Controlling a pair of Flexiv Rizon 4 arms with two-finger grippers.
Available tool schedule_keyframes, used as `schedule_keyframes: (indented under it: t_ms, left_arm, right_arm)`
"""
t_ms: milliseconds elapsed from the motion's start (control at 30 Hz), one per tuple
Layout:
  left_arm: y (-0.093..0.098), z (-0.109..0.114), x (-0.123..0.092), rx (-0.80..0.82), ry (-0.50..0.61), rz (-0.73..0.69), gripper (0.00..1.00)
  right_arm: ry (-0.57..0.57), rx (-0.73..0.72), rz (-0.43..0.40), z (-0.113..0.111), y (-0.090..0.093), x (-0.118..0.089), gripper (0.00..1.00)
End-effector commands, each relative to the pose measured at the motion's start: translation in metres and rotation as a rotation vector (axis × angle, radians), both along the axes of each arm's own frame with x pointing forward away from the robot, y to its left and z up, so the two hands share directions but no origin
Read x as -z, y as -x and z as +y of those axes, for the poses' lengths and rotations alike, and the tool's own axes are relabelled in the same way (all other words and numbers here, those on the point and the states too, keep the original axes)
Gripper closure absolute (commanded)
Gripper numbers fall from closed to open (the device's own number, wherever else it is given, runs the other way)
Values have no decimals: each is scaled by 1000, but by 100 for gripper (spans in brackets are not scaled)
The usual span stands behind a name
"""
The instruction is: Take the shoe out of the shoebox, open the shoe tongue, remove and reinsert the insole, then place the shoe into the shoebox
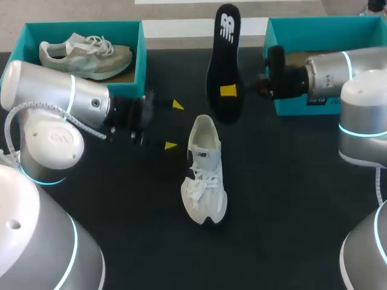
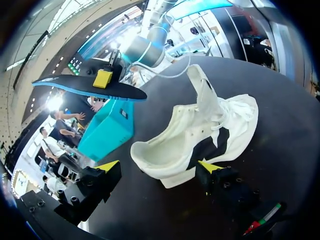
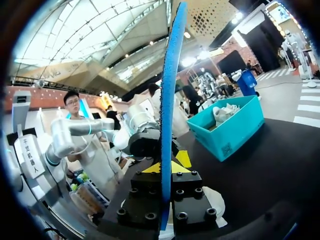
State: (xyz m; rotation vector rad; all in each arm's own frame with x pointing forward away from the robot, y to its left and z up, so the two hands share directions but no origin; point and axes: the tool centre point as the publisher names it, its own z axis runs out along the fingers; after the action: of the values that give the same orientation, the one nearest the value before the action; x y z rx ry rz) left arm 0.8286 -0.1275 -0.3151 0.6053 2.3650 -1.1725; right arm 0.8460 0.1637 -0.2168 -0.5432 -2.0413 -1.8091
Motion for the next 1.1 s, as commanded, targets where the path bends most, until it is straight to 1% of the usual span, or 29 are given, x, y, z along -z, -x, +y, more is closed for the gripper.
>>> schedule_keyframes:
  t_ms: [33,167,200,333,467,600,733,1100]
  left_arm:
    - [9,8,8,-10,16,16,0]
    - [10,14,16,-40,29,35,0]
    - [10,15,16,-46,34,40,0]
    - [11,16,19,-49,28,51,0]
    - [12,17,20,-51,23,58,0]
    - [13,15,21,-49,20,61,0]
    - [14,12,20,-46,22,60,0]
    - [10,4,21,-37,25,59,0]
  right_arm:
    - [-7,0,-24,23,-9,20,100]
    - [-19,-11,-69,32,-11,32,100]
    - [-32,-22,-74,34,-12,34,100]
    - [-25,-44,-113,40,-13,42,100]
    - [-40,-64,-112,42,-13,52,100]
    - [-62,-68,-130,43,-10,62,100]
    - [-44,-78,-138,43,-9,70,100]
    - [-41,-73,-91,46,2,85,100]
